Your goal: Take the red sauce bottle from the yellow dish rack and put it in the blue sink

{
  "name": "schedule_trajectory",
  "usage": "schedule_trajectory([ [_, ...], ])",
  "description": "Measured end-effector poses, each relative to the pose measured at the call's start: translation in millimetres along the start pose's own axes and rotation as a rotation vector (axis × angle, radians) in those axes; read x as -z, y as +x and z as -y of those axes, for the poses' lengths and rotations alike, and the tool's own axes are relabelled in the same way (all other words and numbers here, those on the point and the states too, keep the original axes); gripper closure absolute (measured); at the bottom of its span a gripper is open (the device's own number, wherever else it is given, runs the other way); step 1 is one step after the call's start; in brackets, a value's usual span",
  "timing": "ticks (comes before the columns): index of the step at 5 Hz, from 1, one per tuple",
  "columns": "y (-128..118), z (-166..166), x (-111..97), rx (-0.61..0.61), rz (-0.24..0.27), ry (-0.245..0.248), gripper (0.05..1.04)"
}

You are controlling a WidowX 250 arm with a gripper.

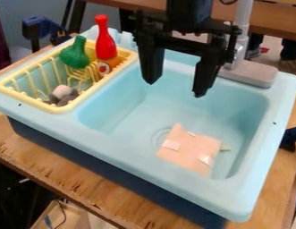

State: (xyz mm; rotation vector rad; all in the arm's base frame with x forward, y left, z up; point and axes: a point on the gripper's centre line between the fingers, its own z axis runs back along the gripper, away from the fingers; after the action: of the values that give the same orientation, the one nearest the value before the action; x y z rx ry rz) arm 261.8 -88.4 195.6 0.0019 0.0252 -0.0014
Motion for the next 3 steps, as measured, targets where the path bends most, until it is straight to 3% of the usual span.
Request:
schedule_trajectory([
  [1, 0.1, 0.2, 6.6, 0.006, -0.031, 0.009, 0.083],
  [2, 12.3, -11.8, -28.6, 0.028, -0.017, -0.05, 0.083],
  [3, 23.4, -31.1, -59.0, 0.028, 0.017, -0.02, 0.083],
])
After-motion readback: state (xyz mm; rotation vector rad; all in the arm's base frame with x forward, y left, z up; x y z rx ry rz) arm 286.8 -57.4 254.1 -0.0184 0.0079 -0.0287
